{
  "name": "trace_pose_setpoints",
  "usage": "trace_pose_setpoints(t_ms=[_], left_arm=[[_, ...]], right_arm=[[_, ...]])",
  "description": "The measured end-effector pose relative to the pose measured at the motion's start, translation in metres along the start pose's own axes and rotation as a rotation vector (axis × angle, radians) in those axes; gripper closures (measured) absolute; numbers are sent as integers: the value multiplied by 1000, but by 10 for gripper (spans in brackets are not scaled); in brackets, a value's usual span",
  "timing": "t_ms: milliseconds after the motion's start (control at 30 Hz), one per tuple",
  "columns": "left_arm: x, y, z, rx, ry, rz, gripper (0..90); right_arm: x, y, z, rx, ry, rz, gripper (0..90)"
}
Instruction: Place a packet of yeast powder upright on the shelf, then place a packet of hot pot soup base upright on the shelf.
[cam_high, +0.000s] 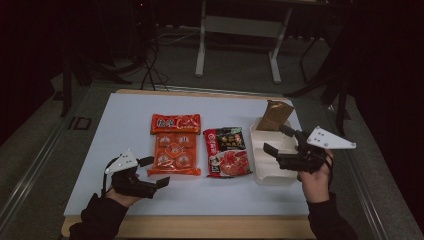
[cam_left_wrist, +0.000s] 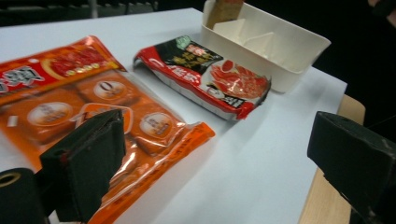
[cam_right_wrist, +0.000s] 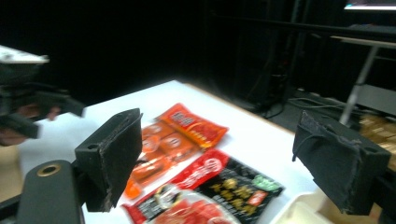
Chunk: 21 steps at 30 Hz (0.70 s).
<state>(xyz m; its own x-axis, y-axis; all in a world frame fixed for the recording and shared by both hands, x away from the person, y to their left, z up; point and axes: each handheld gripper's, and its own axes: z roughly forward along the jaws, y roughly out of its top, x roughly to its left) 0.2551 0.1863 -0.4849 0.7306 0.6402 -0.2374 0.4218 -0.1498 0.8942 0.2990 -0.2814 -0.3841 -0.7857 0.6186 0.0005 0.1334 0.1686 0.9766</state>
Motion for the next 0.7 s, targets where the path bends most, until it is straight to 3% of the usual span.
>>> trace_pose_setpoints(t_ms=[300, 467, 533, 700], left_arm=[[-3, 17, 19, 25, -33, 6, 58], [-2, 30, 25, 24, -32, 8, 58], [-1, 36, 27, 19, -35, 9, 65], [1, 48, 40, 14, -47, 1, 68]], right_arm=[[23, -20, -5, 79, 15, 33, 155], [33, -24, -7, 77, 30, 57, 168], [35, -26, -10, 70, 48, 51, 240], [43, -35, -13, 75, 43, 31, 202]])
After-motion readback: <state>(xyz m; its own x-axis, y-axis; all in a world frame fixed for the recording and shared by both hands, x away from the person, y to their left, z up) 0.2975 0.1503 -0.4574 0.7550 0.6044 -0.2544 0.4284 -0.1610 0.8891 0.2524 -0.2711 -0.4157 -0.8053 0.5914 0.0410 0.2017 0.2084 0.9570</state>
